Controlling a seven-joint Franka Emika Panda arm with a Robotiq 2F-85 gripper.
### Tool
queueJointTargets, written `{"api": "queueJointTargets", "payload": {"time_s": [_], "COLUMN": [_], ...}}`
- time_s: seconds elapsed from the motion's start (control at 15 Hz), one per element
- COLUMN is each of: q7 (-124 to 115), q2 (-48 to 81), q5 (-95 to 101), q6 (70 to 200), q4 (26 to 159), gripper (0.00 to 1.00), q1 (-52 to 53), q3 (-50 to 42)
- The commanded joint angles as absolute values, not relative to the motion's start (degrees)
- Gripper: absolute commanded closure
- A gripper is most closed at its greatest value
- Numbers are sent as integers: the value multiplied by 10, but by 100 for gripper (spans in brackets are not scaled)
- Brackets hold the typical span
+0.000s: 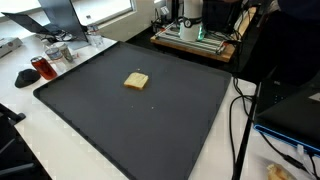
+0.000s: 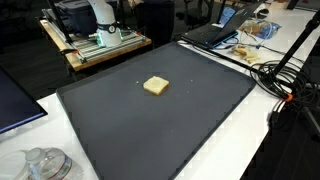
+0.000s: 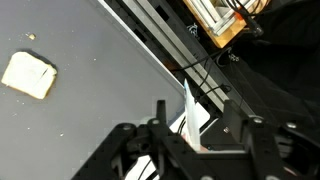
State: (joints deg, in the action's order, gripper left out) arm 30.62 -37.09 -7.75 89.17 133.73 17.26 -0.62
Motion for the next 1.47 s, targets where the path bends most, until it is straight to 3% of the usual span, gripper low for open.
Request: {"api": "queueJointTargets", "payload": {"time_s": [0.0, 0.07, 0.33, 0.47, 1.4], "q7": [314, 314, 313, 313, 318], "q2": [-361, -360, -361, -361, -374], "q5": [-77, -77, -77, -77, -78], "q6": [883, 881, 881, 882, 894], "q4": [1322, 1320, 1318, 1319, 1330], "gripper": [60, 60, 89, 99, 99], "q1": [166, 166, 166, 166, 165], "q3": [-2, -1, 0, 0, -2]}}
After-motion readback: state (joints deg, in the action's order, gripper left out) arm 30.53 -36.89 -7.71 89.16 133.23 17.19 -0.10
